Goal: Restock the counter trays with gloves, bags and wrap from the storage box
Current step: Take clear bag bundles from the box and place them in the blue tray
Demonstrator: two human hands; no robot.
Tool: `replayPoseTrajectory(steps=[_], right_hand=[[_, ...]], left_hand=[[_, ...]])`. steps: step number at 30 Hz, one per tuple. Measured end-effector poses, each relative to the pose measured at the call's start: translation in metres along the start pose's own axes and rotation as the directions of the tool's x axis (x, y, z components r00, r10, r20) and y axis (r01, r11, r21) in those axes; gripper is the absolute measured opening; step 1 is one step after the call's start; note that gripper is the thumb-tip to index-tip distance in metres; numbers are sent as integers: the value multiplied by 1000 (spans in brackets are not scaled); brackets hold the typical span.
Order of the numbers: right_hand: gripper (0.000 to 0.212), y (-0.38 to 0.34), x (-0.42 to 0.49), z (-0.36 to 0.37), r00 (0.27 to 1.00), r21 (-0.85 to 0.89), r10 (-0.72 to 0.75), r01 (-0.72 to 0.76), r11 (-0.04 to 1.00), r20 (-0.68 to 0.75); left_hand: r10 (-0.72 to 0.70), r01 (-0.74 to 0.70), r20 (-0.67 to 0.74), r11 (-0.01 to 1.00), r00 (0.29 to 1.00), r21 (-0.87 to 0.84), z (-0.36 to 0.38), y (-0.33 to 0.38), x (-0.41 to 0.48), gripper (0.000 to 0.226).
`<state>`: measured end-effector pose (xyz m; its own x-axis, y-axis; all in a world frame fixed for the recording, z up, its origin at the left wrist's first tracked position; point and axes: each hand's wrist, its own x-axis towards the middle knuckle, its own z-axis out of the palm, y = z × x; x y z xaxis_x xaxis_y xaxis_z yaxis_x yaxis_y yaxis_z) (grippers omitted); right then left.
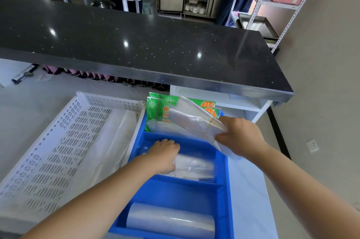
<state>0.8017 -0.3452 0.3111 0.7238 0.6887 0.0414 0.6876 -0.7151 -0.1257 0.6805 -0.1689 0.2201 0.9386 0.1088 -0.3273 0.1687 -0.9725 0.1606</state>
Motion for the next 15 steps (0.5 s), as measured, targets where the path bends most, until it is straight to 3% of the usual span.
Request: replayPoseTrajectory(steps=[4, 8, 12, 15], right_hand=[[28, 0, 4, -1, 1000, 82, -2, 0, 997, 24], [25, -9, 15, -1, 999, 160, -27, 23, 987, 23], [26, -30, 23, 14, 986, 153, -166, 161, 975, 19], [26, -40, 23, 35, 954, 54, -283, 279, 959, 102]], left_hand=[[-13, 17, 22, 986, 1000, -164, -1, 0, -6, 16], [-47, 55, 32, 949, 998, -312, -4, -2, -26, 18], [-3, -31, -162, 977, 987, -212, 5, 4, -51, 18], [7, -33, -234, 994, 972, -108, 16, 12, -63, 22]])
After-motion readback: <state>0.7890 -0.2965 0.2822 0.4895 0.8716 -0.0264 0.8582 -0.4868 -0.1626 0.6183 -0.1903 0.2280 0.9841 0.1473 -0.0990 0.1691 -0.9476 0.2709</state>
